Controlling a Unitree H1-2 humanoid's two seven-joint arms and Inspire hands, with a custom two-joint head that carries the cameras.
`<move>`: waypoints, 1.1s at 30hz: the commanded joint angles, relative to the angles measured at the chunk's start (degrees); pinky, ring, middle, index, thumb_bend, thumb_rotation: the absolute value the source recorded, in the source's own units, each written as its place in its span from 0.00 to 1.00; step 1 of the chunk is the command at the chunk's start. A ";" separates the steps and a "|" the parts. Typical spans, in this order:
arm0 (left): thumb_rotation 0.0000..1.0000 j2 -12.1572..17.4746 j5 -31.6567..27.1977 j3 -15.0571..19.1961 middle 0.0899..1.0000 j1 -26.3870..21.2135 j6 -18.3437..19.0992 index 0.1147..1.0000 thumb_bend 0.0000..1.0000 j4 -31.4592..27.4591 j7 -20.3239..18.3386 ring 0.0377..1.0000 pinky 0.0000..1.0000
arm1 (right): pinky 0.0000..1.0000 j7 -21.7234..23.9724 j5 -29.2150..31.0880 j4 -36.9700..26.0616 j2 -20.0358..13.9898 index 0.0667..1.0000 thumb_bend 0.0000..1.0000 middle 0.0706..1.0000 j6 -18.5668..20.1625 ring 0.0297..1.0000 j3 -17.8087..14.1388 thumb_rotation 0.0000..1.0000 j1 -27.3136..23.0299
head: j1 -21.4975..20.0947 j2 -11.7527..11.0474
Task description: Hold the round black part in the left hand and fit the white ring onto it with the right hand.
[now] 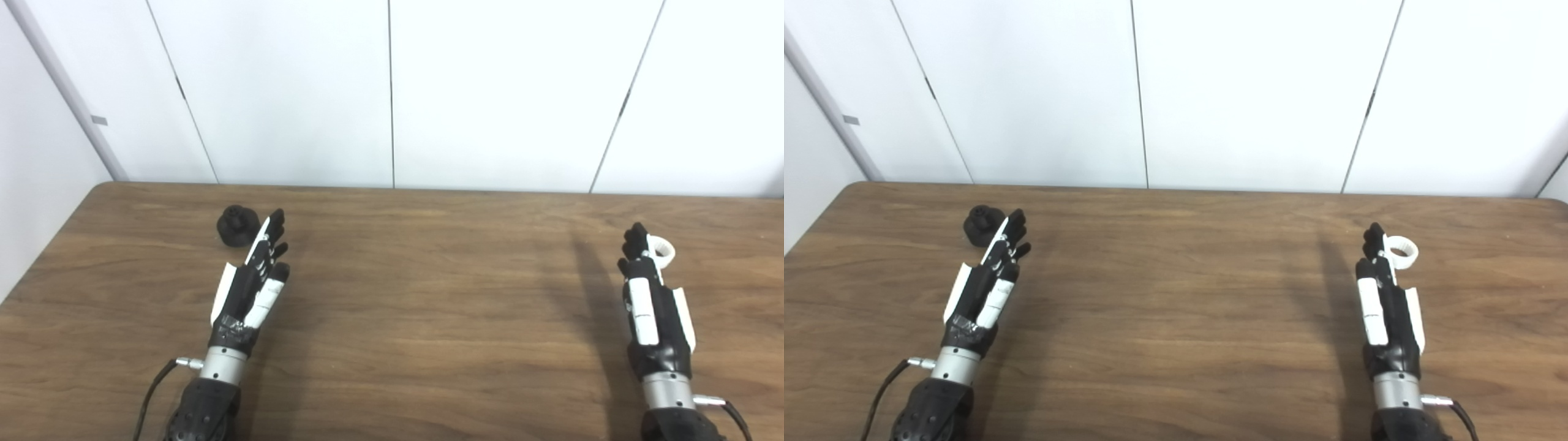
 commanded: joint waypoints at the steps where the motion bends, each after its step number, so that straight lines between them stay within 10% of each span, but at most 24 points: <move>1: 0.85 0.12 0.52 -0.19 1.00 2.92 -1.34 1.00 0.75 4.39 0.60 1.00 0.94 | 1.00 -0.03 0.01 2.77 -0.28 1.00 0.48 0.99 -2.57 1.00 -0.06 0.93 1.55 | 0.03 0.02; 14: 0.82 -0.03 2.16 0.03 1.00 2.90 -0.66 0.99 0.82 4.10 2.05 0.98 0.91 | 1.00 0.33 0.99 3.77 -0.17 1.00 0.48 0.99 -3.14 1.00 -0.01 0.91 1.22 | 0.09 -0.40; 22: 0.54 0.57 11.53 -0.40 0.93 2.12 -7.28 0.89 0.77 5.39 8.92 0.93 0.88 | 1.00 0.85 2.23 5.17 -0.32 1.00 0.46 0.99 -4.07 1.00 -0.28 0.87 1.02 | 2.29 -2.11; 26: 0.42 2.53 18.38 -2.66 0.89 1.36 -8.03 0.87 0.82 6.00 16.10 0.90 0.87 | 1.00 0.26 0.26 5.11 -0.89 1.00 0.45 0.99 -4.21 1.00 0.09 0.89 1.29 | 2.38 -2.57; 33: 0.18 9.44 37.09 -9.22 0.87 -3.14 -8.05 0.83 0.77 11.55 41.12 0.88 0.82 | 1.00 1.55 3.29 5.67 -1.15 1.00 0.47 0.99 -4.61 1.00 -0.50 0.87 1.36 | 5.87 -3.64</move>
